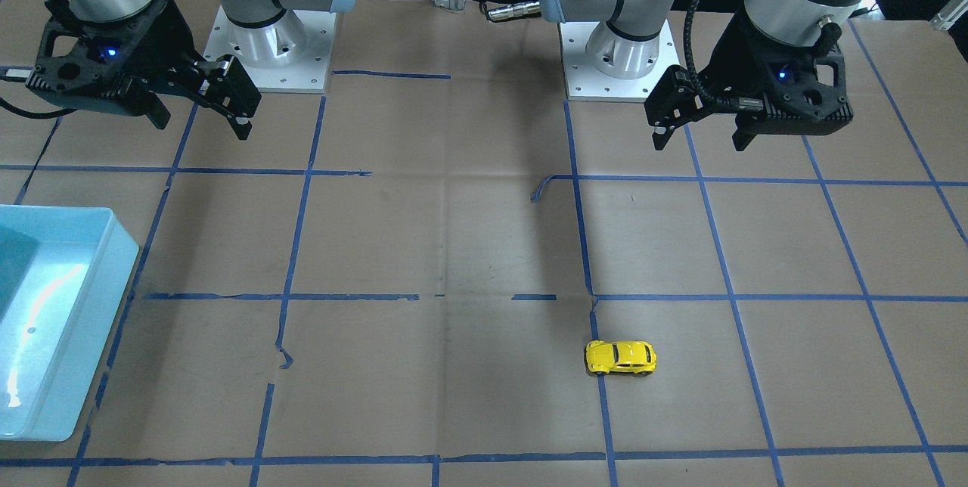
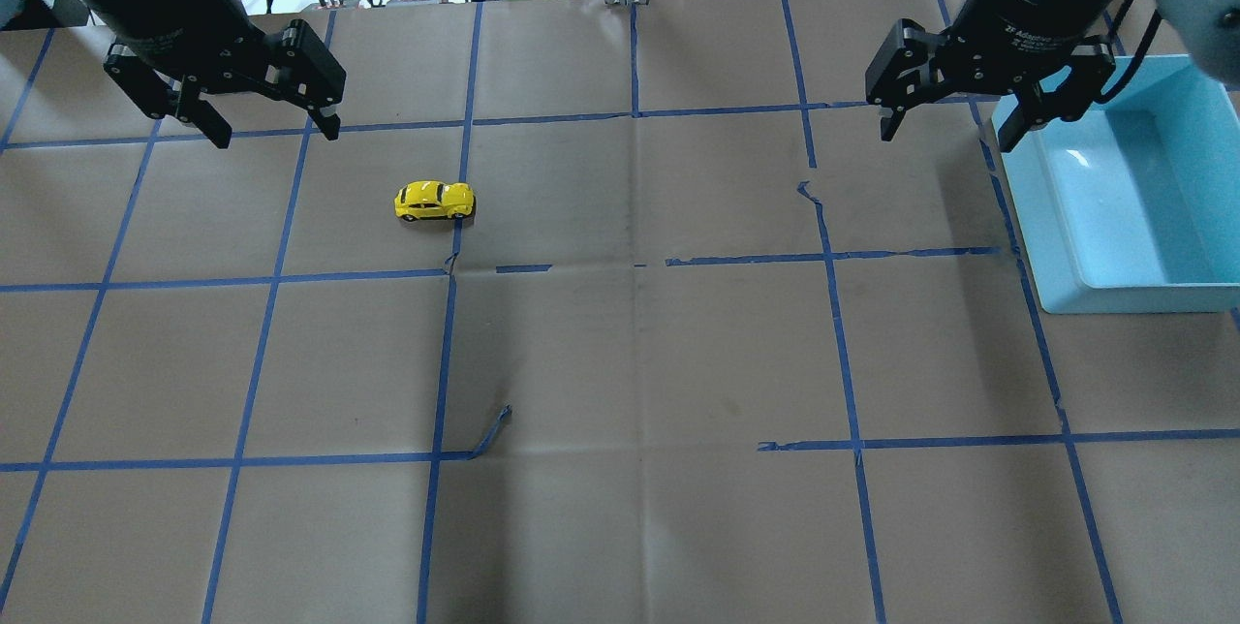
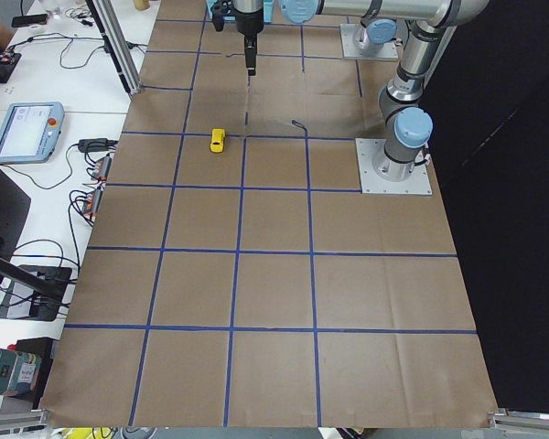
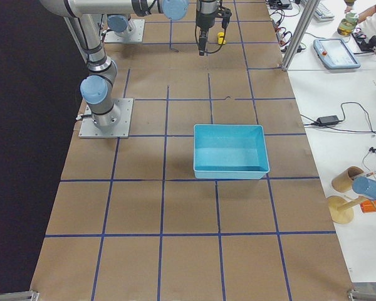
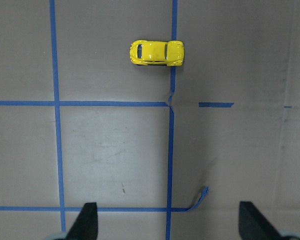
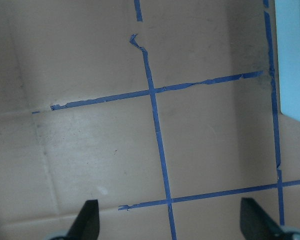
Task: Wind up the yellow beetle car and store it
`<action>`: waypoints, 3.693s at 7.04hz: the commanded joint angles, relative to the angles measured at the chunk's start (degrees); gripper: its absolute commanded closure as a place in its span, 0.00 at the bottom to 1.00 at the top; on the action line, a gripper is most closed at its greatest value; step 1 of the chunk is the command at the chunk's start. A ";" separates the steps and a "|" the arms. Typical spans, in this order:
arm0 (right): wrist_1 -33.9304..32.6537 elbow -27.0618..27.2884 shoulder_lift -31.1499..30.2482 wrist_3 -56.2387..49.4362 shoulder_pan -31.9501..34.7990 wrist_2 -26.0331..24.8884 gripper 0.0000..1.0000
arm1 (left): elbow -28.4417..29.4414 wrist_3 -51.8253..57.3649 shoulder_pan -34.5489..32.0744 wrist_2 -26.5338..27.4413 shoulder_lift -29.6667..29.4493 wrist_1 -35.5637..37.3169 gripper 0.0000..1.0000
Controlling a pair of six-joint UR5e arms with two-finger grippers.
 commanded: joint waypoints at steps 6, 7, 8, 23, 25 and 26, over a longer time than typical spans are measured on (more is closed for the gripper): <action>0.09 0.10 0.00 -0.53 -0.09 -0.08 0.00 | -0.03 1.40 -0.03 0.12 -0.27 0.66 0.00; 0.09 -0.42 -0.09 -0.53 -0.09 -0.16 0.00 | -0.12 1.48 0.06 0.12 -0.18 0.74 0.00; 0.26 0.01 -0.52 -0.53 -0.09 -0.16 0.00 | -0.12 1.48 0.06 0.12 -0.18 0.74 0.00; 0.70 -0.52 -1.14 -0.70 -0.18 -0.07 0.00 | -1.43 59.43 0.23 0.12 -14.75 11.86 0.00; 0.53 -0.43 -0.88 -0.70 -0.18 0.45 0.00 | -4.24 73.75 0.58 0.12 -17.92 21.44 0.01; 0.53 -0.26 -0.88 -0.70 -0.18 0.36 0.00 | -3.90 81.13 0.32 0.21 -20.11 23.92 0.01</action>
